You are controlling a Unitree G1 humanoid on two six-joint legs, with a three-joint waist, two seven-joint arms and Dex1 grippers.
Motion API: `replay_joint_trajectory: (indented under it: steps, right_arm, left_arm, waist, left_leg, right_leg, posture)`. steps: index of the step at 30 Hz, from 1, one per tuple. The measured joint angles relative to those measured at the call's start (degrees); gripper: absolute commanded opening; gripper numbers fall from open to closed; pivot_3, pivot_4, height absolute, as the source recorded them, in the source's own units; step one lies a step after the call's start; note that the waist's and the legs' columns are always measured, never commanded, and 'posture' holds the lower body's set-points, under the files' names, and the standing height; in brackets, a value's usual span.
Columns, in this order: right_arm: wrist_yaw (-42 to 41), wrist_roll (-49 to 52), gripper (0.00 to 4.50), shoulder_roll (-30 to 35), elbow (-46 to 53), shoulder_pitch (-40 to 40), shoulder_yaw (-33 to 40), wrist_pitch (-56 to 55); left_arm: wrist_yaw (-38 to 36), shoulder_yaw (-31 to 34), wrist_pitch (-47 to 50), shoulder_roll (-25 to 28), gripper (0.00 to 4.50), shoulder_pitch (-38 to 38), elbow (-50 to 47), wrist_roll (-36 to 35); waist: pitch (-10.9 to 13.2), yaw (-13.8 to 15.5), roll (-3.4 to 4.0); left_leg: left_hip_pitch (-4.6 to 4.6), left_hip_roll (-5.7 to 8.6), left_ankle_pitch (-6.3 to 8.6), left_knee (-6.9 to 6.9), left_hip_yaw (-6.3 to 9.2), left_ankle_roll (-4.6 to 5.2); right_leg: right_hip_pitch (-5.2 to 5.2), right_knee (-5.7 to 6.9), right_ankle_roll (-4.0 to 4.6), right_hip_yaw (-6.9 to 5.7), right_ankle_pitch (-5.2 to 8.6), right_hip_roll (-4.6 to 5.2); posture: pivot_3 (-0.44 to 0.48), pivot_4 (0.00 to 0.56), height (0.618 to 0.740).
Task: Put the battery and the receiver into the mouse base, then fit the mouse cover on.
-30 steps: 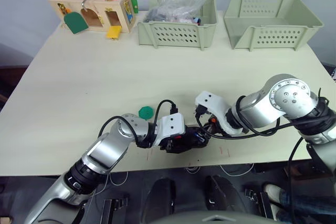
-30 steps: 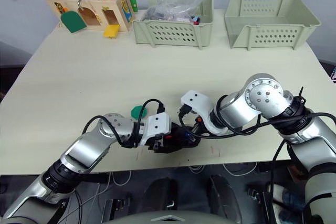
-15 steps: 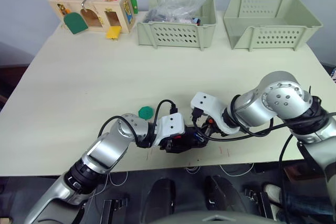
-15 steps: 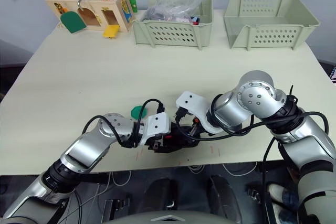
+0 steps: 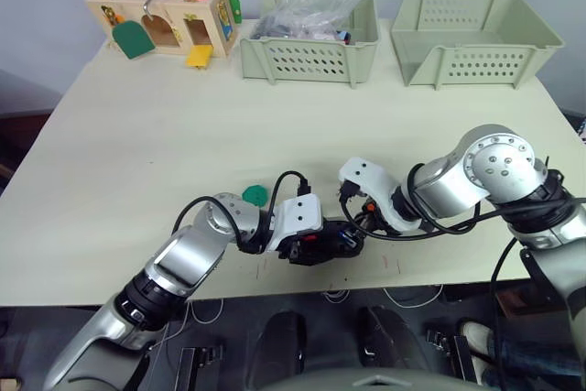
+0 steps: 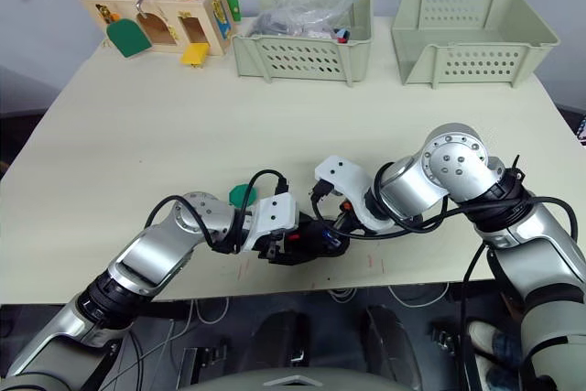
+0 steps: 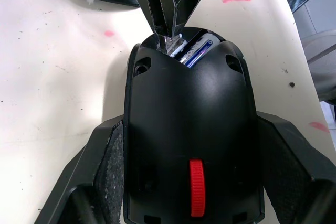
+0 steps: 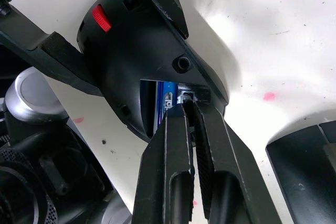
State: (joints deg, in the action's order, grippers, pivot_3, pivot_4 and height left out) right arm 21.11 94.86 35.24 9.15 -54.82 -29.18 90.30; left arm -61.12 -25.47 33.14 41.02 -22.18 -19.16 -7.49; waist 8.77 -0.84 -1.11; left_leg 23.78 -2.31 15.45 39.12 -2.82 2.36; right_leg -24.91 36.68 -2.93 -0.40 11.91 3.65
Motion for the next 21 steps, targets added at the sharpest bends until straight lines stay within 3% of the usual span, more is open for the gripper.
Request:
replay_joint_trajectory:
  steps: [12,21]
  right_arm:
    - [7.3,11.0,0.0,4.6,-0.3,-1.1,-5.4,-7.2]
    - [7.9,10.9,0.0,4.6,0.1,-2.4,-7.6,-8.0]
  left_arm:
    - [-0.1,0.0,-0.2,0.0,2.87,0.0,0.0,0.0]
    - [-0.1,0.0,0.5,0.1,2.87,0.0,-0.3,0.0]
  waist:
    - [0.0,0.0,0.0]
    - [0.0,0.0,0.0]
  left_leg:
    - [0.02,0.0,0.0,0.0,0.0,0.0]
    - [0.01,-0.01,0.0,0.0,0.01,0.0]
  right_leg:
    - [-0.01,-0.01,0.0,0.0,0.0,0.0]
    - [-0.01,-0.02,0.0,0.0,0.0,0.0]
  posture:
    - [0.0,0.15,0.74]
    - [0.0,0.15,0.74]
